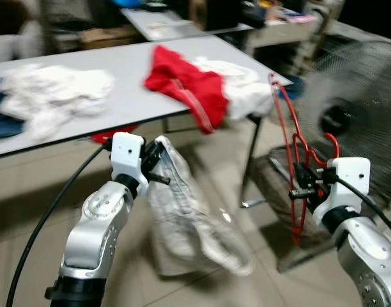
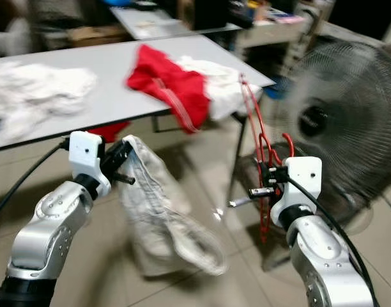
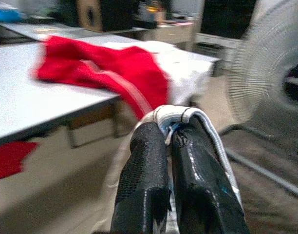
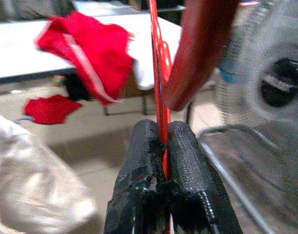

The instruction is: Hang hanger

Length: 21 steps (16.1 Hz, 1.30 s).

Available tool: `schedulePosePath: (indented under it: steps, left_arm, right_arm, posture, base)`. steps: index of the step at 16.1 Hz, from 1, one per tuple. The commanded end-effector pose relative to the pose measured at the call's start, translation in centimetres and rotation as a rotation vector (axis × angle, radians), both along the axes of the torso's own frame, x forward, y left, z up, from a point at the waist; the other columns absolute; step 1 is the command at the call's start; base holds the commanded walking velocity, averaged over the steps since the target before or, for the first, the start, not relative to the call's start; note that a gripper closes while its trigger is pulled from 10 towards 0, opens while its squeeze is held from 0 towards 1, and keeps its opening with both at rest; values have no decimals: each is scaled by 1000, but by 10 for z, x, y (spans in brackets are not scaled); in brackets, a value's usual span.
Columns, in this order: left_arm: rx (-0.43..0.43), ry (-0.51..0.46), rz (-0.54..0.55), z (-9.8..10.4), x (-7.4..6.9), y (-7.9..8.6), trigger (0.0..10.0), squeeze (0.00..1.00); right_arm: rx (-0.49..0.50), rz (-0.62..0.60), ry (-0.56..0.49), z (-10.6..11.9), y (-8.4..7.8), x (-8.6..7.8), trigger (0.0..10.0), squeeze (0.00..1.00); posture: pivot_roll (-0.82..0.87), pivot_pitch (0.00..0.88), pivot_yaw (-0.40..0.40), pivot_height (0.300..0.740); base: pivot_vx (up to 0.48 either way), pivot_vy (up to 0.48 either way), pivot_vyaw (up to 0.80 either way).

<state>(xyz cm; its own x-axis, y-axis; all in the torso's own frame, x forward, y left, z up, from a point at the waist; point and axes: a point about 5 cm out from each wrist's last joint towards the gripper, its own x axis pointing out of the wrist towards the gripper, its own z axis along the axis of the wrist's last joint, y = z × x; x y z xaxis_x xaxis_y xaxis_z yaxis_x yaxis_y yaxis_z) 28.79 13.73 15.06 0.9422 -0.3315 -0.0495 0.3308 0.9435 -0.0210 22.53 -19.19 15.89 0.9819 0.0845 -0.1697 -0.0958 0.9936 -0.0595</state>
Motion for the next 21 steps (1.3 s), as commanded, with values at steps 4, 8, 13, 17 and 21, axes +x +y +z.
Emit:
schedulePosePath:
  steps: [4,8,13,17,21]
  left_arm:
    - [-16,-87,-27,16,1,-7,10000,0]
    - [-19,-91,-24,17,3,-7,10000,0]
    - [-2,-99,-41,21,10,-9,10000,0]
    - [29,-158,-41,42,42,-7,10000,0]
    - [42,-244,-45,77,65,-3,10000,0]
  right_arm:
    - [-14,-2,-14,3,-5,2,10000,0]
    - [-26,62,15,0,-1,1,10000,0]
    - [-116,250,69,-3,-2,-9,10000,0]
    - [-204,626,109,21,-12,-36,10000,0]
    - [-232,821,211,23,-11,-48,10000,0]
  posture:
    - [-149,0,-12,740]
    - [-138,0,-21,740]
    - [-144,0,4,740]
    - [-161,0,19,740]
    - [-157,0,11,740]
  base:
    - [397,0,0]
    - [414,0,0]
    - [430,0,0]
    - [433,0,0]
    - [435,0,0]
